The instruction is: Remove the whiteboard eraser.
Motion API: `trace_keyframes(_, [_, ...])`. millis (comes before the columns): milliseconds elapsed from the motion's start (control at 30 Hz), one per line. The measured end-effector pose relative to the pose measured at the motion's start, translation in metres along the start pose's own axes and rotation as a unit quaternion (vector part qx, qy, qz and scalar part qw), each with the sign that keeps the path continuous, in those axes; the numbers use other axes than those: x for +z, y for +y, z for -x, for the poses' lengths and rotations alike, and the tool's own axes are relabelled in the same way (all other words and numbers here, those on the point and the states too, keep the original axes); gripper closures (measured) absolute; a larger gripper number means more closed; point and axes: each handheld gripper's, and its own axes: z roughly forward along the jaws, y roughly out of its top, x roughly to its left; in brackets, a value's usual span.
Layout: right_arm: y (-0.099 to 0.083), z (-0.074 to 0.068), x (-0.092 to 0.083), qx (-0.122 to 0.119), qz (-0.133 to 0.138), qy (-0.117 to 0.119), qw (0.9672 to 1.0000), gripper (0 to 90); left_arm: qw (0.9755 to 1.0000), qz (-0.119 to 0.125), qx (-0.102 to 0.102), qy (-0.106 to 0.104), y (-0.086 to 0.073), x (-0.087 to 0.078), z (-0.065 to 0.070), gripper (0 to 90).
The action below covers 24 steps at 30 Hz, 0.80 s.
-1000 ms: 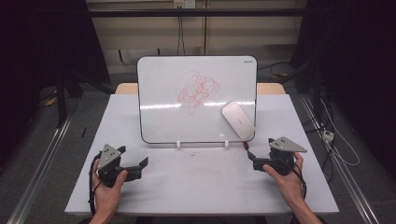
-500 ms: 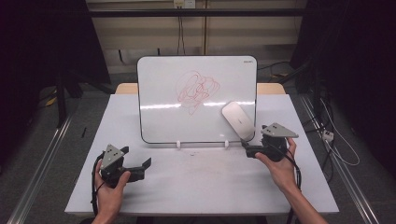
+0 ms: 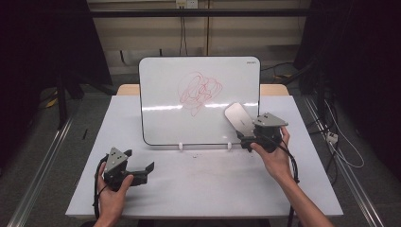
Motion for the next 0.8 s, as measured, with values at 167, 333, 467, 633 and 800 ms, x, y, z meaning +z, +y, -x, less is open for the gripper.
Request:
trace_keyframes(167, [0.006, -0.007, 0.003, -0.017, -0.001, -0.015, 0.9997, 11.5, 1.0, -0.002, -0.005, 0.0, -0.002, 0.001, -0.004, 4.7])
trace_keyframes(333, [0.007, -0.006, 0.01, -0.031, -0.011, -0.017, 0.9993, 13.1, 1.0, -0.002, 0.001, 0.0, -0.001, 0.002, -0.004, 4.7])
trace_keyframes(467, [0.006, -0.008, 0.012, -0.044, -0.019, -0.02, 0.9986, 13.6, 1.0, -0.004, 0.0, 0.001, -0.002, 0.002, -0.003, 4.7])
trace_keyframes(633, [0.006, -0.007, 0.015, -0.052, -0.014, -0.023, 0.9983, 17.0, 1.0, -0.003, -0.001, 0.001, -0.002, 0.001, -0.003, 4.7])
trace_keyframes(800, [0.008, -0.017, 0.02, -0.072, -0.019, -0.026, 0.9969, 19.9, 1.0, -0.003, 0.001, 0.003, -0.001, 0.001, -0.002, 4.7])
